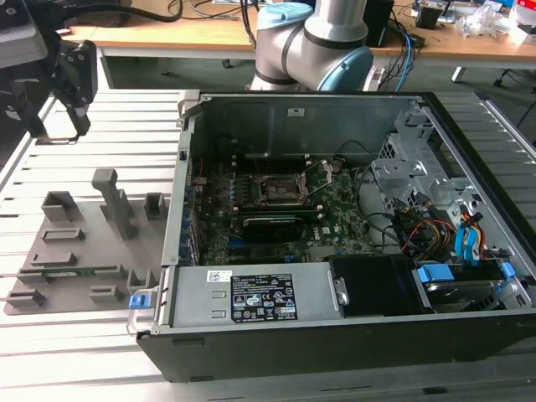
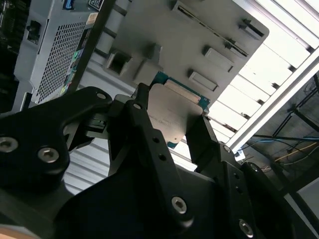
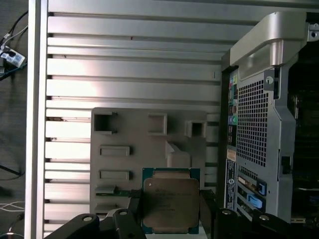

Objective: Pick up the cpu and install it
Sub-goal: 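Pick up the cpu and move it towards the insertion slot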

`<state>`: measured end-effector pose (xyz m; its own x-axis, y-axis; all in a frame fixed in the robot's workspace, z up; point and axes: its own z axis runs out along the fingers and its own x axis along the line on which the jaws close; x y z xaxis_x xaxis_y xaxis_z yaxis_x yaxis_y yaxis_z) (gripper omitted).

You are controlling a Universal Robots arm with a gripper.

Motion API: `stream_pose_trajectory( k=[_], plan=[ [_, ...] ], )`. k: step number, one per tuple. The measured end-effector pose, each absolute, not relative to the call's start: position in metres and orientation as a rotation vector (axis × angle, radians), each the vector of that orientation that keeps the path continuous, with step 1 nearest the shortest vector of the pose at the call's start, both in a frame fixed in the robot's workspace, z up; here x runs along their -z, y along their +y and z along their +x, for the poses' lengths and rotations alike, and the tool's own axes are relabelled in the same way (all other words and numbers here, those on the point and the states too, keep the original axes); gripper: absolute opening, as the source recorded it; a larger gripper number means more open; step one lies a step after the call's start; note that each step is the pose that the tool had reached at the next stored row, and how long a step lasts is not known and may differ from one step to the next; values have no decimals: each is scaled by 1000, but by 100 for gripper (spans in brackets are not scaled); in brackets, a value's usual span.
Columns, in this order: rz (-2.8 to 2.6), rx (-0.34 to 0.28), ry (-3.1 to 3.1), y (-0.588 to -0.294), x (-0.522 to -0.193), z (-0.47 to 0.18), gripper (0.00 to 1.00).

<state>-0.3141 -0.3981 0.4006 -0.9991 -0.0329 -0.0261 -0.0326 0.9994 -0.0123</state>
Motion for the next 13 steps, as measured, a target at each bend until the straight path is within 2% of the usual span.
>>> stream_pose_trajectory(
  k=[13],
  plan=[
    [-51, 19, 3115, -398, -401, -275, 55]
  ],
)
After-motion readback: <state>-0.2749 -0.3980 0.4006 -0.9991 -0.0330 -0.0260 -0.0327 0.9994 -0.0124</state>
